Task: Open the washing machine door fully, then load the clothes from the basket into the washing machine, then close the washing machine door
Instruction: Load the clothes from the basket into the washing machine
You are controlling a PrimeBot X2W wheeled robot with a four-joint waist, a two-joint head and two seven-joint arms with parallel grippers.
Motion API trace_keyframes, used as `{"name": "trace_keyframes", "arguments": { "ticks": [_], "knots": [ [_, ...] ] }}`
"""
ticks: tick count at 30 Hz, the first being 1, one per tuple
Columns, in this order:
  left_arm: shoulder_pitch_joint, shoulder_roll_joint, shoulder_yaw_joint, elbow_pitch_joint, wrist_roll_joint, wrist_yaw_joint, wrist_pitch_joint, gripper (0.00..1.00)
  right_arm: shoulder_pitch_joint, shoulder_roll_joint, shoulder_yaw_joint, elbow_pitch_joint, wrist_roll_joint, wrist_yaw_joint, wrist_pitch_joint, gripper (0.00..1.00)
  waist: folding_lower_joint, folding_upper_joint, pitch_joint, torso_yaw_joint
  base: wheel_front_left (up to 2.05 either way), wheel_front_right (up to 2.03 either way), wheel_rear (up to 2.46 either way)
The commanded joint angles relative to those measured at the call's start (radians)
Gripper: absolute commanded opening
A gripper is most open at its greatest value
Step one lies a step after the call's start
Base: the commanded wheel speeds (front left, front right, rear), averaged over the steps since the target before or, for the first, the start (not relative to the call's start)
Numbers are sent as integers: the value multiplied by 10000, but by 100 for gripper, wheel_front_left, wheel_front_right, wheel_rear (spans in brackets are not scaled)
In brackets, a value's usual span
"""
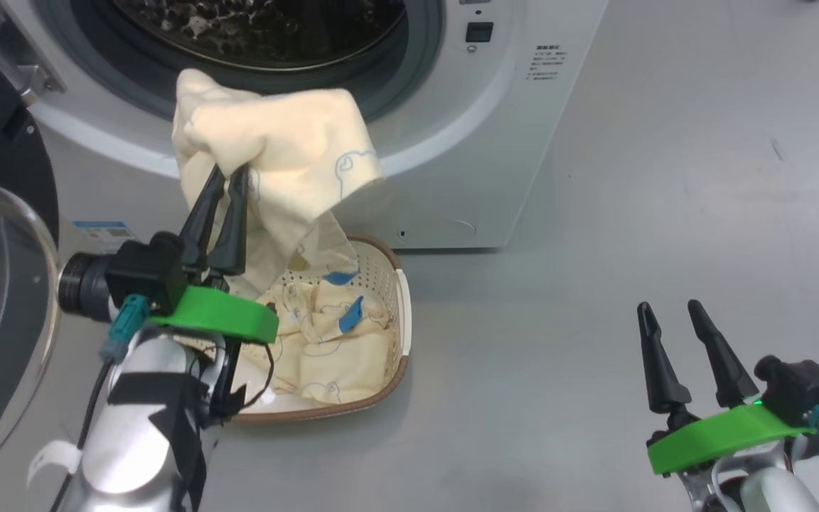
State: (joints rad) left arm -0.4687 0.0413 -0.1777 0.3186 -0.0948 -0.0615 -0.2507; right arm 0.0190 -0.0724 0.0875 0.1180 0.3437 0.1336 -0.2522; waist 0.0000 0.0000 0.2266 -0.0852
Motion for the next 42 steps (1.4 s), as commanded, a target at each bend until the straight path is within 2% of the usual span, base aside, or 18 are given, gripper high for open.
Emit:
{"name": "trace_keyframes", "arguments": {
  "ticks": [1, 12, 23, 33, 42],
  "knots": [
    [-746, 153, 371, -159, 145, -6, -111, 0, -412, -101, 265, -285, 85, -29, -95, 100, 0, 0, 349, -284, 0, 0, 0],
    [-3486, 674, 754, 2003, 418, 27, -111, 0, -1100, -250, 910, -225, 214, -29, -95, 100, 0, 0, 1776, -1260, 0, 0, 0],
    [-6179, 1445, 991, 4520, 696, 379, -111, 0, -1617, -208, 1424, -214, 447, -29, -95, 100, 0, 0, 3164, -2226, 0, 0, 0],
    [-8157, 2144, 1069, 5556, 840, 688, -111, 0, -1615, -173, 1519, -311, 589, -29, -95, 100, 0, 0, 3965, -2710, 0, 0, 0],
    [-9794, 2316, 840, 6134, 1022, 969, -111, 0, -1694, -142, 1653, -471, 693, -29, -95, 100, 0, 0, 4799, -2900, 0, 0, 0]
  ]
}}
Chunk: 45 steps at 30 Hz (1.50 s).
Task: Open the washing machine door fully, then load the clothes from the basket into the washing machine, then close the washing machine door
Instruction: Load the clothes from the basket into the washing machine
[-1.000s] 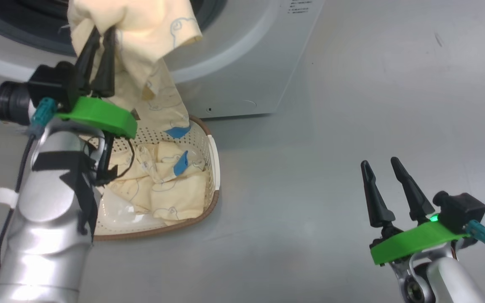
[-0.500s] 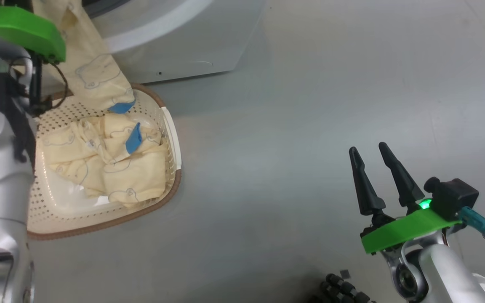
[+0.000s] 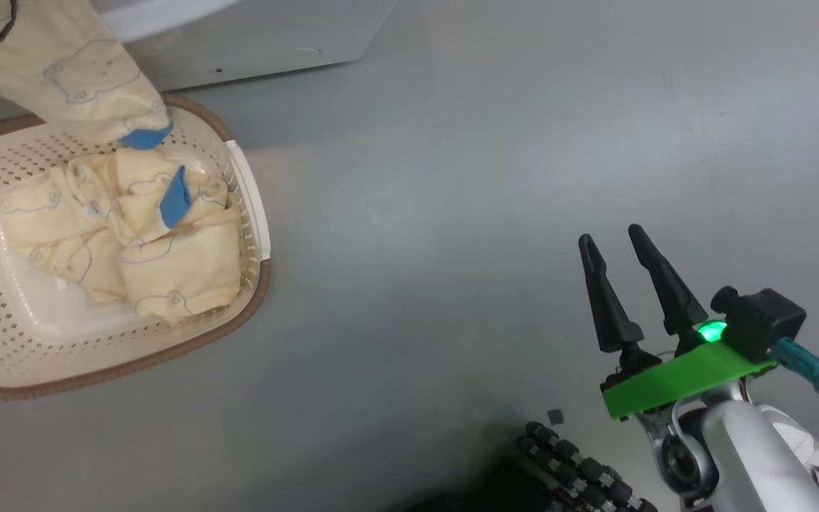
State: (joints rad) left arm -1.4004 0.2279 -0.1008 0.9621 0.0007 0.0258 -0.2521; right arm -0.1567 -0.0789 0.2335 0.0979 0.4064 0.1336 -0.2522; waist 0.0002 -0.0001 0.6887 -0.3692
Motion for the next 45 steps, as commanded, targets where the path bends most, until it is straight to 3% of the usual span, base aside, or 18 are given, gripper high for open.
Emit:
{"name": "trace_keyframes", "arguments": {
  "ticks": [1, 12, 22, 28, 33, 34, 36, 37, 38, 39, 45],
  "knots": [
    [-615, 481, 22, -265, 120, 151, -97, 0, 62, -72, 202, -281, 77, -29, -95, 100, -2, 1, 253, -73, 0, 0, 0],
    [-1335, 750, -117, 184, 169, 516, -97, 0, 50, 6, 383, -254, 155, -29, -95, 100, -2, 1, 419, -295, 0, 0, 0],
    [-1971, 976, -363, -1034, 323, 1003, -97, 0, -12, 69, 451, -407, 296, -29, -95, 100, -2, 1, 749, -451, 0, 0, 0],
    [-1877, 894, -660, 184, 454, 1154, -90, 0, -97, 136, 568, -346, 341, -29, -95, 100, -2, 1, 796, -416, 0, 0, 0],
    [-2011, 780, -823, 1587, 521, 1364, 524, 0, -158, 181, 565, -284, 367, -29, -95, 100, -2, 1, 578, -392, 0, 0, 0],
    [-2038, 753, -897, 1829, 569, 1385, 715, 9, -156, 187, 562, -272, 364, -29, -95, 100, -2, 1, 528, -382, 0, 0, 0],
    [-2140, 742, -1097, 2173, 736, 1463, 946, 41, -158, 197, 548, -273, 360, -29, -95, 100, -2, 1, 453, -367, 0, 0, 0],
    [-2195, 725, -1172, 2317, 793, 1508, 1055, 48, -169, 202, 536, -268, 361, -29, -95, 100, -2, 1, 434, -362, 0, 0, 0],
    [-2233, 688, -1196, 2451, 794, 1551, 1188, 87, -186, 208, 527, -254, 361, -29, -95, 100, -2, 1, 414, -354, 0, 0, 0],
    [-2243, 651, -1218, 2553, 792, 1601, 1276, 100, -197, 214, 514, -237, 363, -29, -95, 100, -2, 1, 371, -331, 0, 0, 0],
    [-2006, 234, -1194, 2950, 602, 2025, 1841, 100, -150, 244, 468, -125, 363, -29, -95, 100, -2, 1, 30, -61, 0, 0, 0]
  ]
}}
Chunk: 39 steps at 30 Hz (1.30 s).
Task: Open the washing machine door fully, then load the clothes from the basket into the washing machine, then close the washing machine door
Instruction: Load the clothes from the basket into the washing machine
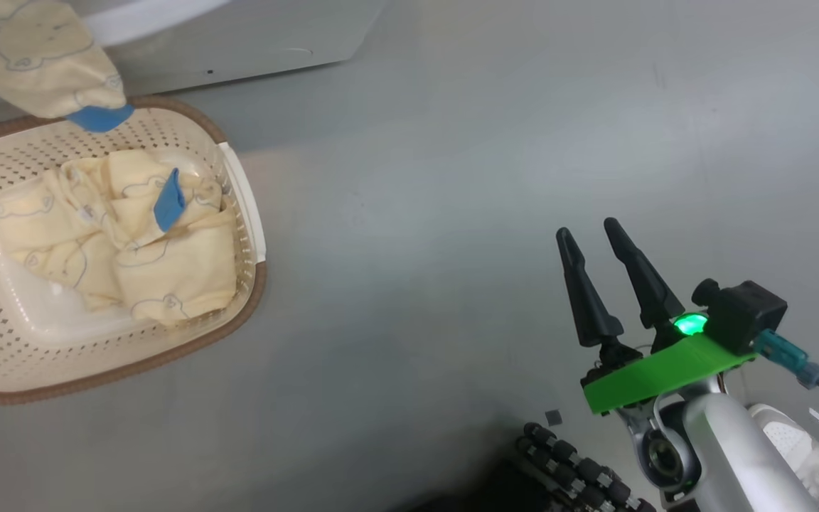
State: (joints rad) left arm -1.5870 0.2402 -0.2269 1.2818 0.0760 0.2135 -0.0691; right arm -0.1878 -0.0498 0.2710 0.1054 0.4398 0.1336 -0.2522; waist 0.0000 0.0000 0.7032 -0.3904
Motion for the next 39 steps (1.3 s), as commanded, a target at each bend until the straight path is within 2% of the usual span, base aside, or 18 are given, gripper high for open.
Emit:
{"name": "trace_keyframes", "arguments": {
  "ticks": [1, 8, 11, 16, 23, 30, 35, 39],
  "knots": [
    [-95, 19, -4, -219, -113, 206, 41, 100, 137, -43, 61, -202, 29, -29, -95, 100, 0, 0, -152, 230, 0, 0, 0],
    [111, -636, 75, -182, -427, 463, -295, 100, -87, -22, -75, -245, 9, -29, -95, 100, 0, 0, -324, 757, 0, 0, 0],
    [164, -1078, 107, -258, -652, 388, -670, 100, -246, -17, -275, -311, -33, -29, -95, 100, 0, 0, -230, 1147, 0, 0, 0],
    [353, -1459, 281, -481, -1073, 323, -1291, 100, -458, -15, -468, -317, -118, -29, -95, 100, 0, 0, -111, 1567, 0, 0, 0],
    [1056, -1723, 200, -876, -1354, 268, -1763, 100, -478, -65, -731, -254, -218, -29, -95, 100, 0, 0, -349, 2066, 0, 0, 0],
    [1832, -1876, -108, -1619, -1686, -25, -1892, 100, -516, -190, -935, -272, -324, -29, -95, 100, 0, 0, -707, 2490, 0, 0, 0],
    [2860, -1894, -596, -2588, -2151, -288, -1917, 100, -458, -338, -1139, -314, -425, -29, -95, 100, 0, 0, -978, 2757, 0, 0, 0],
    [4047, -1896, -1063, -3659, -2690, -298, -1922, 100, -374, -461, -1260, -332, -507, -29, -95, 100, 0, 0, -1127, 2950, 0, 0, 0]
  ]
}}
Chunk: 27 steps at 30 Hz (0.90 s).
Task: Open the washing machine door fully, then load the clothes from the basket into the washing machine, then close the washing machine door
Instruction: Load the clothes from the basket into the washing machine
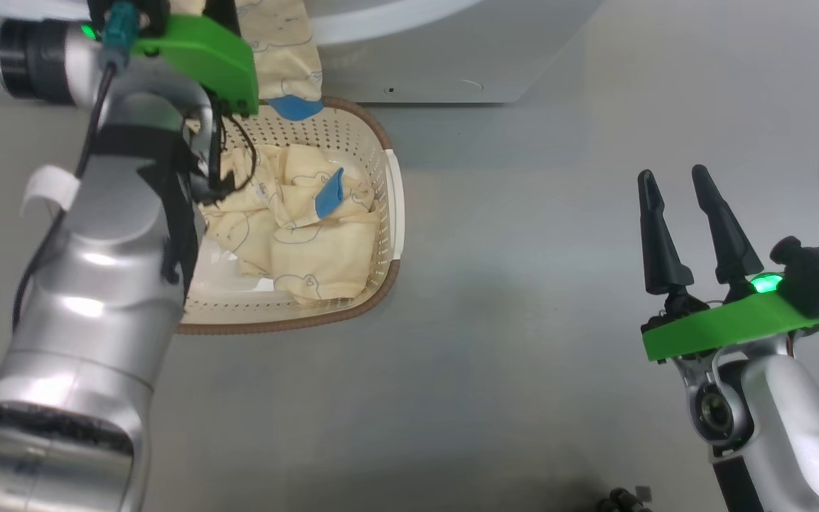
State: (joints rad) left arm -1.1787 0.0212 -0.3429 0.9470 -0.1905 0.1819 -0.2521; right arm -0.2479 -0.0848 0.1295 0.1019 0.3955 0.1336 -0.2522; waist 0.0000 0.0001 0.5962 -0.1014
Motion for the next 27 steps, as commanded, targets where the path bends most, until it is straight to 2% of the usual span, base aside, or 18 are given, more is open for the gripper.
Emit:
{"name": "trace_keyframes", "arguments": {
  "ticks": [1, 9, 13, 21, 27],
  "knots": [
    [296, 293, 16, -587, -145, 54, -93, 100, 241, -145, 143, -292, -84, -29, -95, 100, 0, -1, -80, 103, 0, 0, 0],
    [3097, 366, -191, -3352, -478, 554, -95, 100, 457, -327, -43, -274, -176, -29, -95, 100, 0, -1, -342, 539, 0, 0, 0],
    [4316, 570, -30, -4174, -673, 673, -96, 100, 540, -375, -164, -304, -219, -29, -95, 100, 0, -1, -471, 616, 0, 0, 0],
    [7043, 1129, 554, -5087, -1155, 512, -96, 100, 726, -538, -244, -361, -352, -29, -95, 100, 0, -1, -801, 591, 0, 0, 0],
    [8670, 996, 978, -5447, -1055, 350, -96, 100, 837, -588, -185, -400, -360, -29, -95, 100, 0, -1, -922, 404, 0, 0, 0]
  ]
}}
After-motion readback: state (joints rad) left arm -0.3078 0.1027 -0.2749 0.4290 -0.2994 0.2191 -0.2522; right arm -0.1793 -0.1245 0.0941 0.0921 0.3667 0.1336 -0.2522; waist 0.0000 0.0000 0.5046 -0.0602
